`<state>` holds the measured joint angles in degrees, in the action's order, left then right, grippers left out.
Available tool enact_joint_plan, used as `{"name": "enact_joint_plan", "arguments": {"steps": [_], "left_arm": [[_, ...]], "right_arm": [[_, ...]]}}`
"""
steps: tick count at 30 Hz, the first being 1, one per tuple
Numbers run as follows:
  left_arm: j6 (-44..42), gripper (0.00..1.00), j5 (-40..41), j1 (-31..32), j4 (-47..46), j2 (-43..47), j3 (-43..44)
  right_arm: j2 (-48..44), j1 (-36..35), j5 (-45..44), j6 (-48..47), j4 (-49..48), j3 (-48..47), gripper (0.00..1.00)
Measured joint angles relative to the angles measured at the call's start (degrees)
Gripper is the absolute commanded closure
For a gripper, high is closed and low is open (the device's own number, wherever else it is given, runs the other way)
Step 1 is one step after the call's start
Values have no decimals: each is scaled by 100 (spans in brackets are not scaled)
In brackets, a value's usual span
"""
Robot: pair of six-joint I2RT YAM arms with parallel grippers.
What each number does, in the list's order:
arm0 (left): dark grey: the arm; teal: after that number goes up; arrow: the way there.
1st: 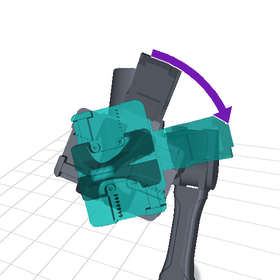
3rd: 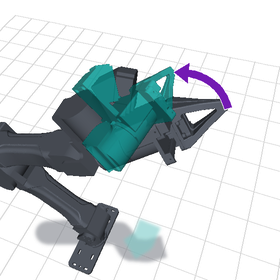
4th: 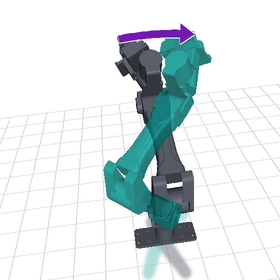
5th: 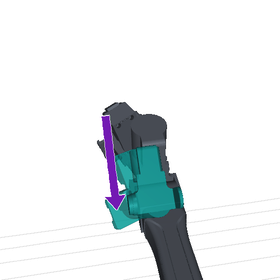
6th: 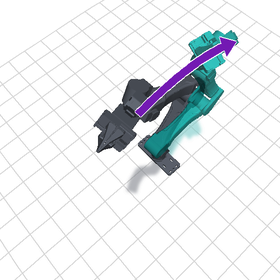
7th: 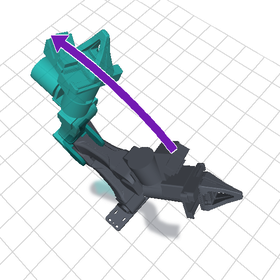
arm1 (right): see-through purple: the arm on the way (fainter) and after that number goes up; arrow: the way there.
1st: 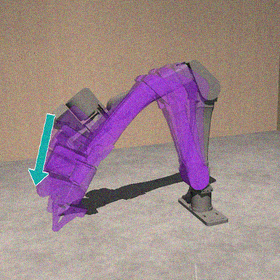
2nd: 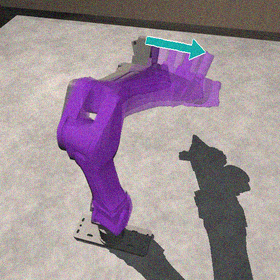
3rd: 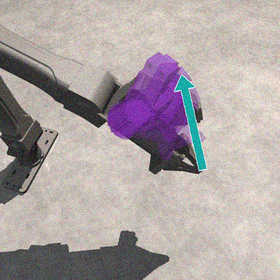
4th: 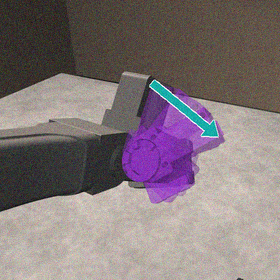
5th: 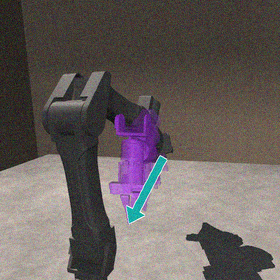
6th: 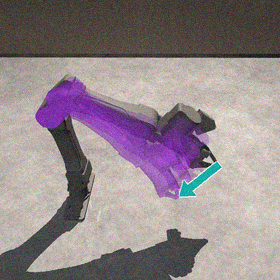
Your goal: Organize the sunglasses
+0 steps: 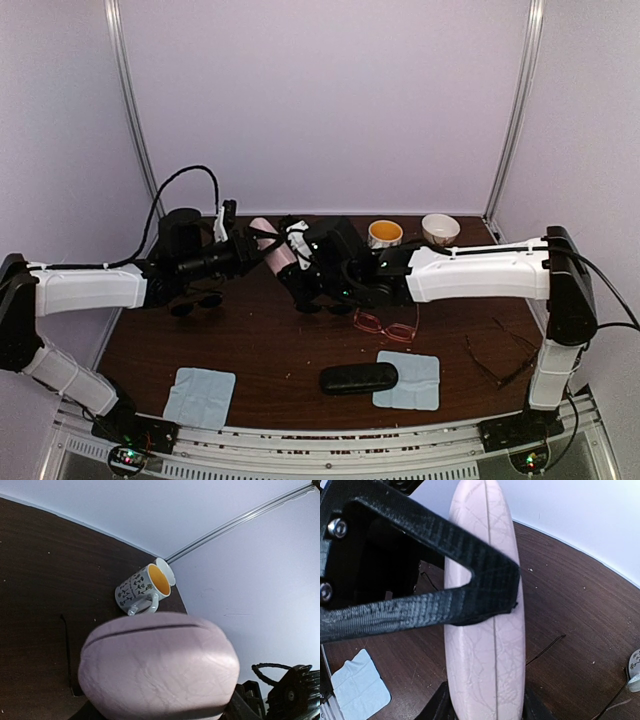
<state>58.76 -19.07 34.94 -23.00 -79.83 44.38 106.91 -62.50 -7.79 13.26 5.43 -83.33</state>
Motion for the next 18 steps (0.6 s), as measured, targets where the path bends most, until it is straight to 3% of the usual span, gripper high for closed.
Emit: {"name": "enact_joint_plan", "arguments": {"steps": [2,6,13,16,18], "left_arm": [[52,59,-24,0,-109,-2,-2],[94,72,-22,-2,-151,-13,-2],[66,90,-55,0,-236,-55,-4],[-48,99,-122,0,-225,-81,-13],[-184,100,-146,0,-188,-90,-15]], "right_arm": [[13,-11,-39,2,-17,0,100],[13,-15,-133,-7,-48,0,80],[13,-13,-162,-55,-52,0,24],[-20,39,-109,-98,-83,48,9],[-103,90,7,-105,-81,155,4]]}}
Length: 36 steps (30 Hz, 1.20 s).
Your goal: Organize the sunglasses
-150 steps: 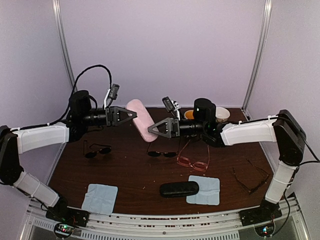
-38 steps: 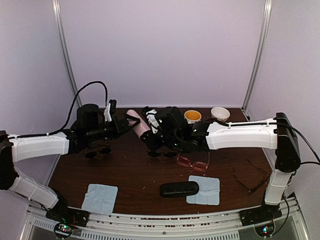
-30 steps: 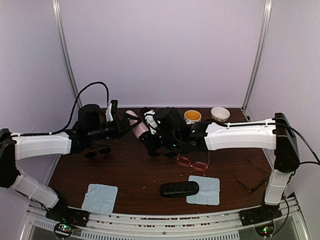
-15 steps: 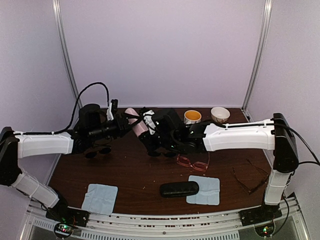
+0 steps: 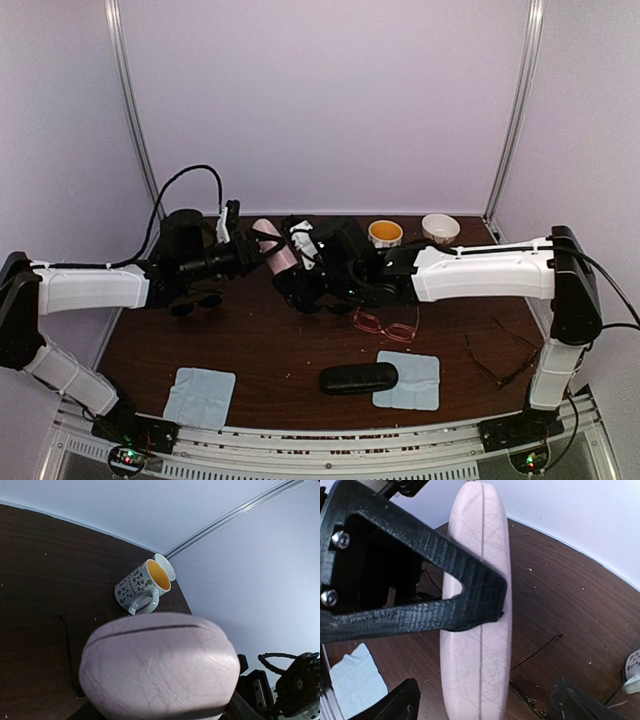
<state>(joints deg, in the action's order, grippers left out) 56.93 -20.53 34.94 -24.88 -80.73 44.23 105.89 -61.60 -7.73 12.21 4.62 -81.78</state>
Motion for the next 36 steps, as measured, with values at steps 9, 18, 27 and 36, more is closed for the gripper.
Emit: {"name": "enact_joint_plan", "arguments": {"steps": [9,18,27,36], "left_arm": [[-1113,100,-4,0,970,4,39],[-2135,100,-514,0,1469,-59,326],[-2367,100,-1237,0,1429,-72,358],[-2339,100,-1818,0,1150,-72,358]], "right_arm": [[-719,566,1016,-181,74,695,0],[-922,1303,3058,-138,79,1003,2],[-841,1244,4129,245,-245,1003,3],[-514,1244,4266,378,-361,973,4]]}}
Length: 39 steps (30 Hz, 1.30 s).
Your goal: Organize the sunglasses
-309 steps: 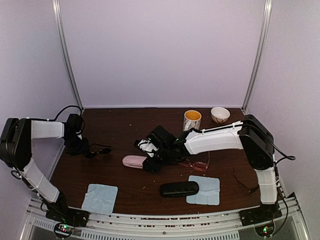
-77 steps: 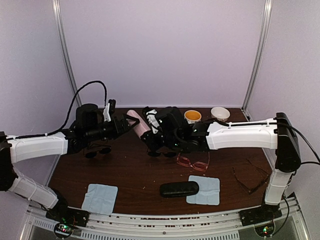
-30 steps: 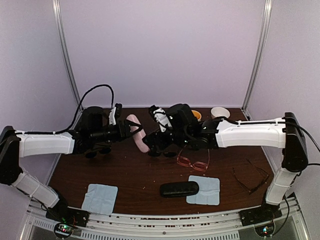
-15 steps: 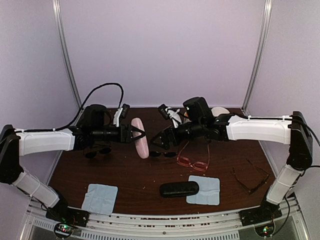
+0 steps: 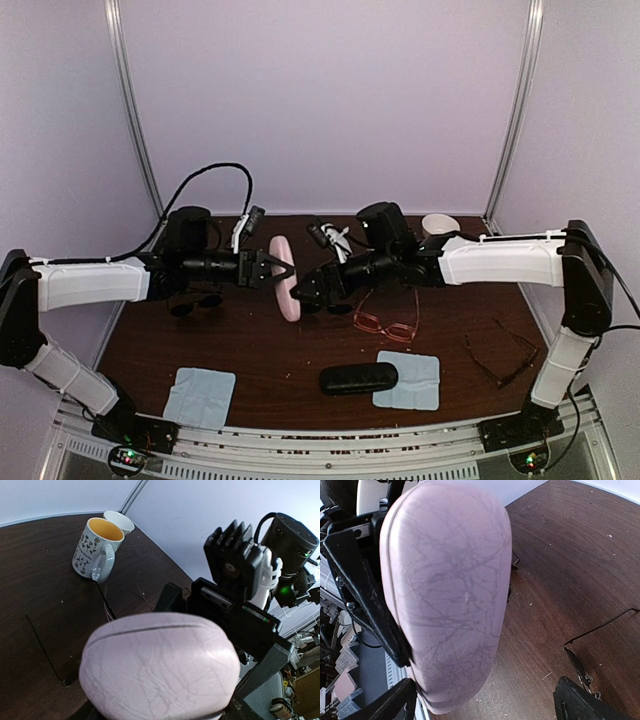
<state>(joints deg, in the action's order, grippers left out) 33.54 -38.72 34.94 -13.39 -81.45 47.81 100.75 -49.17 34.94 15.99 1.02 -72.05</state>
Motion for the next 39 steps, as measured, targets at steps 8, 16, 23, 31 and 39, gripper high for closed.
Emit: {"name": "enact_joint_plan", "arguments": {"steps": [8,16,23,31,39], "left_arm": [[155,100,-269,-35,-299,2,-35],[323,100,-334,-94,-457,0,-101],[387,100,-354,-133,-481,-22,-101],[452,100,-356,-162,-616,-66,-101],[535,100,-374,-164,-688,-79,-101]], "right_arm": [[85,0,186,-9,-35,-155,4],[195,2,173,-9,-42,-280,5],[234,11,133,35,-37,-313,5],[256,44,101,37,-33,-352,5],[256,79,149,79,-61,-350,5]]}}
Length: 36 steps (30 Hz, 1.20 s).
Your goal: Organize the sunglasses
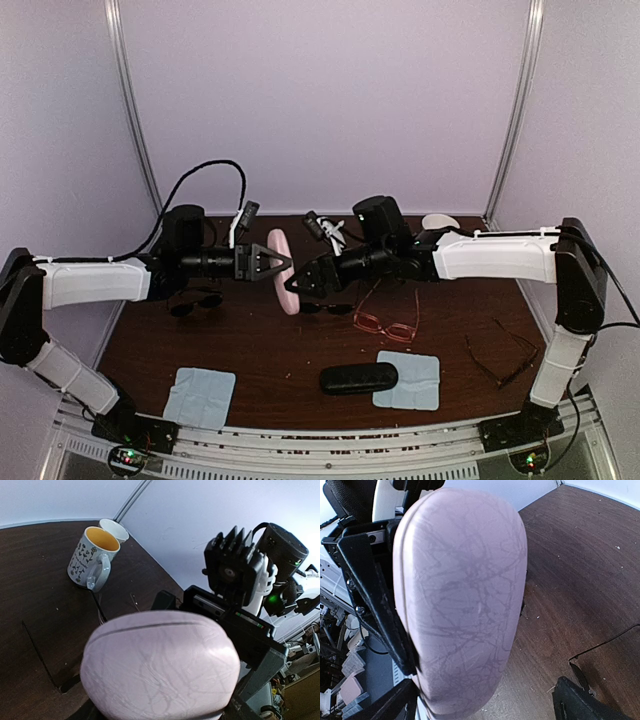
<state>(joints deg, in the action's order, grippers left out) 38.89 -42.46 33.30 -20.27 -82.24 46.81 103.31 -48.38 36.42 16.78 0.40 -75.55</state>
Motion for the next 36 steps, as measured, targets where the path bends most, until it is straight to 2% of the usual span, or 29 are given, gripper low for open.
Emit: {"name": "enact_joint_plan", "arguments": {"steps": [8,29,33,36], "left_arm": [[114,100,-212,0,-282,-33,-2],[341,100,-758,212,-883,-33,-4],[437,100,-782,216,-1027,-39,-4],[573,100,-837,216,-1235,-76,-11]], "right_arm": [[0,94,415,17,-177,33,5],[0,313,1969,680,-1565,595,4],[0,380,2164,809,-1825,673,11],[0,417,2347,975,-2087,737,23]]}}
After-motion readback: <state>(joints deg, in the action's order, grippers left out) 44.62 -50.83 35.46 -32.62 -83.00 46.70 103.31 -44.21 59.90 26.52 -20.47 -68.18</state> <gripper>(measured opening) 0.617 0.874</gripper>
